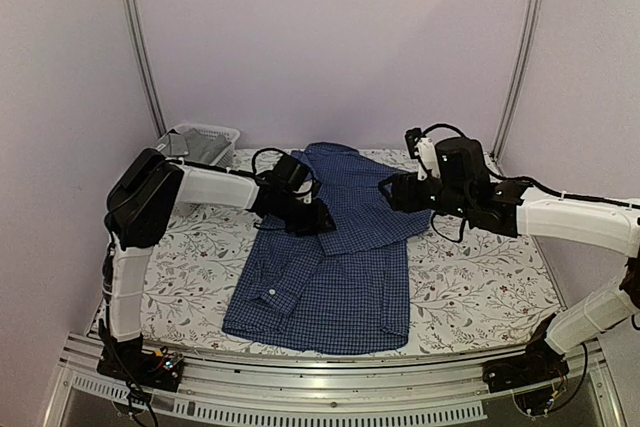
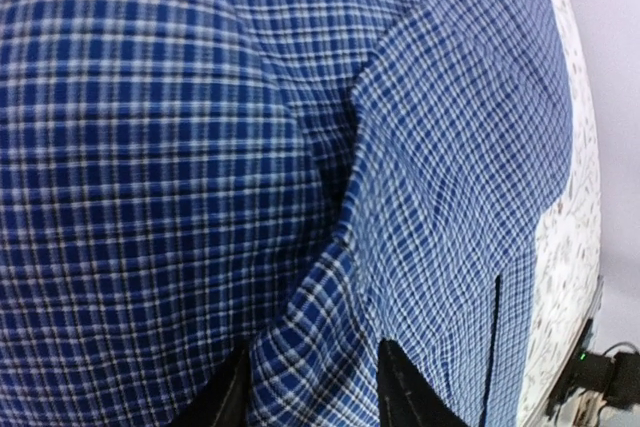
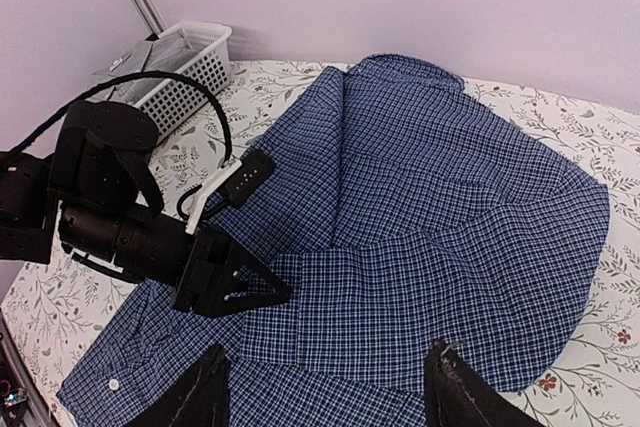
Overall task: Fold and stack the long sleeve shirts
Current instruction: Pick up the sleeve from the center of the board, then adjust the 1/3-folded tank top at the center of the board.
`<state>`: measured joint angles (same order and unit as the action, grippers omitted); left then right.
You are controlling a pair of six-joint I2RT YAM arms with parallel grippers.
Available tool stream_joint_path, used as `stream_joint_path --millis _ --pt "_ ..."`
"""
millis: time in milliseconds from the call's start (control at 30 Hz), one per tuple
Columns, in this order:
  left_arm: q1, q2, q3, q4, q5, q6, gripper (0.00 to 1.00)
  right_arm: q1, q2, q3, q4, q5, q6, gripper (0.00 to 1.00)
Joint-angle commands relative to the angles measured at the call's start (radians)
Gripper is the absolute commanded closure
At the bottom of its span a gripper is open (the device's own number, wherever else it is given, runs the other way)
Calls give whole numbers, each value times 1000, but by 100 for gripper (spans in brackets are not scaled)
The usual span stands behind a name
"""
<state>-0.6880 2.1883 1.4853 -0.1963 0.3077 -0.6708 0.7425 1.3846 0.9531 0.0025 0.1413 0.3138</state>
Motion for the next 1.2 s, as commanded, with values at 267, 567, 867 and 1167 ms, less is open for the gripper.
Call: stream_joint_path --millis 267,567,867,1167 --pt "-12 -54 72 3 45 32 92 -9 41 -10 -217 -100 73 39" --pt "-4 -114 204 -88 24 116 95 -9 35 -98 -312 -58 231 41" --pt "61 -162 313 -155 -11 173 95 -64 67 -119 -337 -43 334 44" --pt "164 -235 351 -210 -50 232 94 -90 169 -115 -337 -38 350 45"
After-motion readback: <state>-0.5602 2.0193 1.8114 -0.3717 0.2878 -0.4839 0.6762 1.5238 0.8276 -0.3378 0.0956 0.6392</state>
